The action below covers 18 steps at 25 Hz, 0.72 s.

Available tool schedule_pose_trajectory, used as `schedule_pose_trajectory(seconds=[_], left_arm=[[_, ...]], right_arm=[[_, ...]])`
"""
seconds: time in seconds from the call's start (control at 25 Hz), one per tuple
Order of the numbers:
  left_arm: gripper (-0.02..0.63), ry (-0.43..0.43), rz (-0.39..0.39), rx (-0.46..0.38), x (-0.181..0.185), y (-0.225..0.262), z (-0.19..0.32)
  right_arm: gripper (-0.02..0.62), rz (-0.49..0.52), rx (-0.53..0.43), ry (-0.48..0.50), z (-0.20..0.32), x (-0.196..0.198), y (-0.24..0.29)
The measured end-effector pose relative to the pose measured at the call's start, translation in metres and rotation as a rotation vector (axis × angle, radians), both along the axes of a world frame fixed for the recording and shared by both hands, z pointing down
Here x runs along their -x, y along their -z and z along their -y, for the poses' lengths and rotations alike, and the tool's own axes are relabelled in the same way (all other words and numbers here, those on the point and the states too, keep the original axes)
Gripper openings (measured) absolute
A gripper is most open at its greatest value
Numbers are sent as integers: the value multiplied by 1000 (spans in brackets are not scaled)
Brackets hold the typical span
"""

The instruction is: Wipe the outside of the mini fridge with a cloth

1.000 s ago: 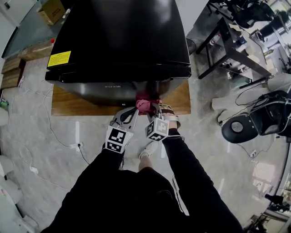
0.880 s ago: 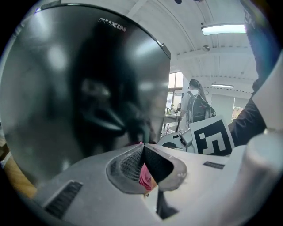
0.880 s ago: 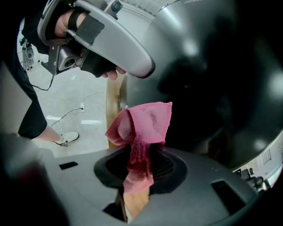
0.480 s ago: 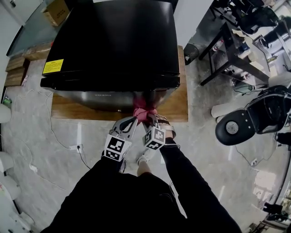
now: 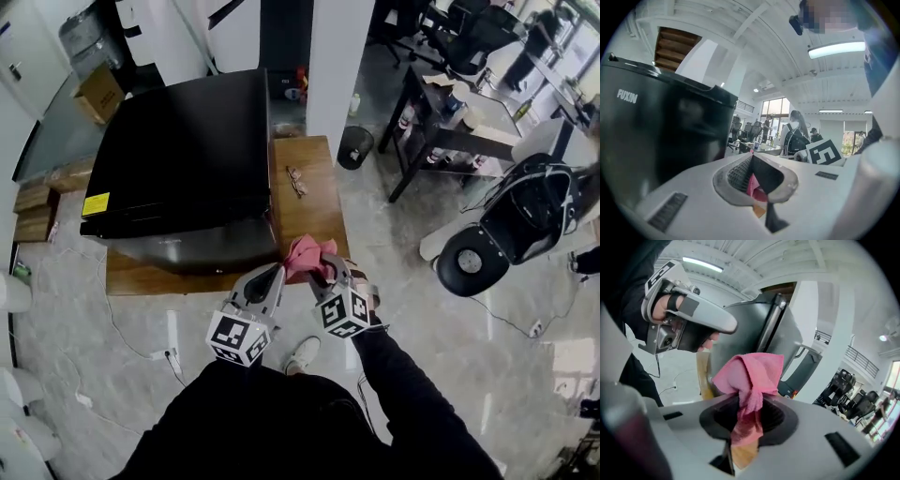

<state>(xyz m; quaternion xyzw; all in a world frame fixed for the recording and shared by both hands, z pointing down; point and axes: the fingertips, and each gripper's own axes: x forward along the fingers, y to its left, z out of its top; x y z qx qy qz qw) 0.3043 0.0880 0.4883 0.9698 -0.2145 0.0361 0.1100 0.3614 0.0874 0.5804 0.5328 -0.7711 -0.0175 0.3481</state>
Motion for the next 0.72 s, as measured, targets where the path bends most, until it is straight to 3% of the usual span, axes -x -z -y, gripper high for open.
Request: schedule_pose_trajectory(seconds=[0.12, 0.4, 0.72], left_arm=[[6, -6, -24, -14, -28, 30, -10], [6, 3, -21, -65, -66, 61, -21], [6, -49, -33, -10, -97, 59, -17]], right_arm=[[103, 10, -56, -23, -5, -32, 36], [103, 188, -139, -105, -6, -77, 91], [104, 198, -144, -151, 19, -97, 110]])
